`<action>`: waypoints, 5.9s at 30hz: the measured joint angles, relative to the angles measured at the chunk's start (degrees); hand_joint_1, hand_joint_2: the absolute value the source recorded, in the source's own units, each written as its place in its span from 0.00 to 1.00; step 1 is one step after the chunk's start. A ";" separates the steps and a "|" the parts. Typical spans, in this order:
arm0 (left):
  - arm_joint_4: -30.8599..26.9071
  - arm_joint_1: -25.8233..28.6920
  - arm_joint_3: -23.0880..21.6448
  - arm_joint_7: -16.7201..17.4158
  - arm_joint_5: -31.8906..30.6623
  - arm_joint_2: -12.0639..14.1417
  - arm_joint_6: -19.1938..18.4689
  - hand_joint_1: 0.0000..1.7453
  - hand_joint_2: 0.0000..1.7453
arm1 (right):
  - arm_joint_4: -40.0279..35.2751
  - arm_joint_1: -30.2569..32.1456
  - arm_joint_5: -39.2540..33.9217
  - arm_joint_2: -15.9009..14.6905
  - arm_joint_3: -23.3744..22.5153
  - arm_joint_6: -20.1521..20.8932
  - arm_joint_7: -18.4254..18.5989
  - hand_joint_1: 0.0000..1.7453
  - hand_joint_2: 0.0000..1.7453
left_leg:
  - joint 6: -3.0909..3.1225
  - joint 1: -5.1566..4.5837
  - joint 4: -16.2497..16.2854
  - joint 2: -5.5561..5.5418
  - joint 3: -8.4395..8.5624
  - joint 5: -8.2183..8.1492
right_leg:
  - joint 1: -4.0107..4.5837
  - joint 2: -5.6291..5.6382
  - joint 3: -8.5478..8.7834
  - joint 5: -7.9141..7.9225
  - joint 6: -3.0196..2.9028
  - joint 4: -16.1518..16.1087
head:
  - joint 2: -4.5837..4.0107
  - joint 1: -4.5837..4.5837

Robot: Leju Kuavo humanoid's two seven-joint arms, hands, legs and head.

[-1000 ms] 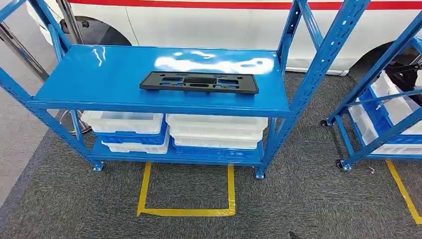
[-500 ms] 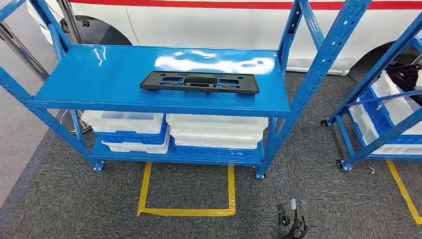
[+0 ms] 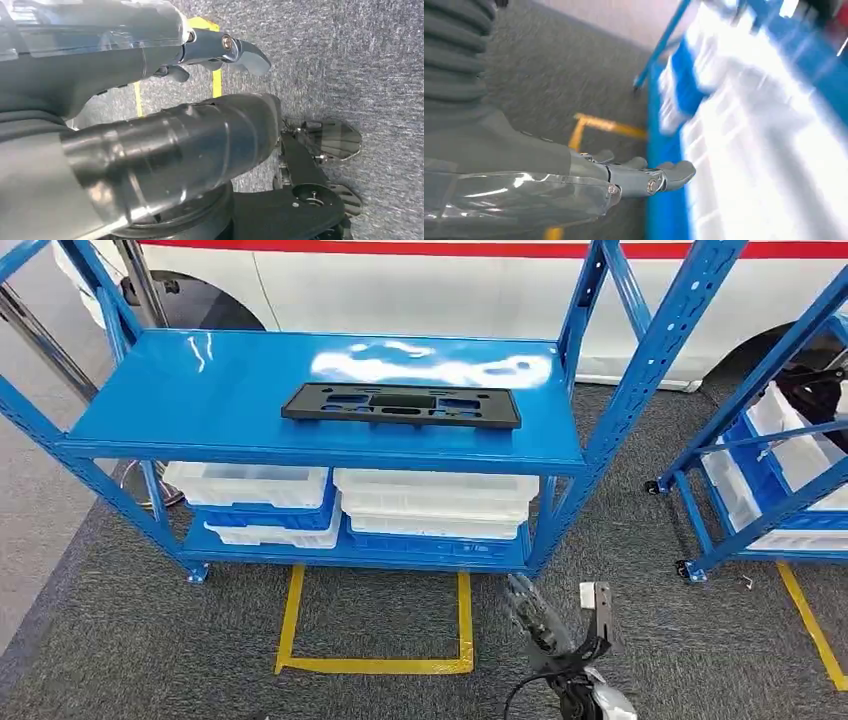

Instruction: Take the parts from the cabinet and place them on the table.

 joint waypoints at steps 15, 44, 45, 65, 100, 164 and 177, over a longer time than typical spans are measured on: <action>1.38 -0.21 -1.66 0.33 1.83 -0.81 1.64 0.00 0.00 | -19.84 2.68 1.68 -1.33 15.70 -1.90 1.29 0.00 0.00 | 2.14 0.35 -1.53 0.91 0.26 1.17 | -0.52 -1.41 -8.08 -7.22 1.53 15.19 | 0.00 0.04; 2.14 -1.59 -1.75 1.03 2.34 -1.82 1.40 0.00 0.00 | -31.33 0.85 -1.01 -6.75 25.75 6.02 -0.96 0.00 0.00 | 1.80 0.47 -0.48 0.75 -1.65 1.95 | -0.35 -1.66 -5.97 -4.64 1.33 9.74 | 0.00 0.07; 2.14 -1.57 -1.75 1.03 2.34 -1.82 1.40 0.00 0.00 | -31.33 0.91 -0.94 -6.86 25.89 6.04 -0.96 0.00 0.00 | 1.87 0.37 -0.45 0.77 -1.72 1.92 | -0.41 -1.67 -8.28 -6.48 1.52 14.46 | 0.00 0.02; 2.17 -1.98 -1.75 2.01 2.54 -2.47 1.20 0.00 0.00 | -32.08 0.14 0.00 -7.26 26.41 7.05 -2.78 0.00 0.00 | -1.48 0.99 6.39 0.59 -4.71 0.53 | -1.01 -1.82 -1.23 1.42 -0.59 -0.27 | 0.00 -0.04; 2.17 -2.39 -1.64 2.30 1.92 -3.13 0.57 0.00 0.00 | -32.38 -0.18 0.53 -7.26 26.32 7.16 -2.95 0.00 0.00 | -0.27 0.55 1.04 -0.14 -3.03 1.64 | -0.44 -1.75 -0.91 0.57 0.55 0.17 | 0.00 -0.35; 2.14 -2.62 -1.09 2.47 0.33 -3.08 0.22 0.00 0.00 | -31.53 -0.77 0.04 -7.41 26.30 10.08 -3.06 0.00 0.00 | 1.27 0.18 -0.59 -0.01 -3.50 3.48 | -0.02 -1.81 1.10 -1.31 0.49 -0.45 | 0.00 -0.37; 2.14 -2.82 -1.03 2.41 -0.07 -3.24 -0.24 0.00 0.00 | -31.27 -0.83 0.06 -7.45 26.30 10.15 -2.97 0.00 0.00 | 0.59 -0.01 -0.68 -0.15 0.55 -0.37 | 0.01 -1.99 -3.81 3.28 0.22 0.40 | 0.00 -0.37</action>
